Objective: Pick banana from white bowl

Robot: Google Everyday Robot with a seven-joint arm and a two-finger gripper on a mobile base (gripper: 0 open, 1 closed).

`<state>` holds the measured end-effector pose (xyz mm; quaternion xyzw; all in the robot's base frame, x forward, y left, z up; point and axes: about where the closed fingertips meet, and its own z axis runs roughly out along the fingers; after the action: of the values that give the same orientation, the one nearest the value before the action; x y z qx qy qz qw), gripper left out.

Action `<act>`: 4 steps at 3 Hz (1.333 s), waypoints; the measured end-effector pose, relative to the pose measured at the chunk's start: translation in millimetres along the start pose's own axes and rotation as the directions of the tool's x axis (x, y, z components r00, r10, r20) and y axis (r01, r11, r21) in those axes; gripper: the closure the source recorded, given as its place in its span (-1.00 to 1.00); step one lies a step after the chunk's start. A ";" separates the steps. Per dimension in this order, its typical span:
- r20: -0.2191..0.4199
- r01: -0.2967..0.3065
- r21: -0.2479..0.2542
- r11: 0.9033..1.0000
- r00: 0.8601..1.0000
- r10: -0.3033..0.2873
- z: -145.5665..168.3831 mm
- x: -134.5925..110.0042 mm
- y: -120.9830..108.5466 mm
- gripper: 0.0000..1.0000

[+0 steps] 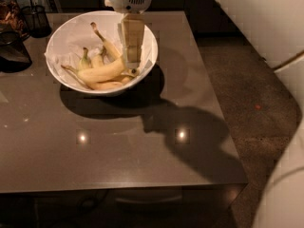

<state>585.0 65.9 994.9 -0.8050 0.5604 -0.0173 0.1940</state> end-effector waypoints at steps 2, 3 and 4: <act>0.070 0.013 -0.069 0.998 0.998 -0.008 44.2 -16.8 -22.7 -0.60; 0.090 0.003 -0.110 0.994 0.996 0.007 63.1 -21.9 -20.3 -0.30; 0.097 0.004 -0.131 0.991 0.995 0.009 73.0 -27.0 -19.3 -0.26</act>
Offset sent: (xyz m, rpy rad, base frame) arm 0.0263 0.0431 -0.0521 0.0212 0.1733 0.0661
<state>610.2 117.6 938.9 -0.8151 0.5513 0.0591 0.1678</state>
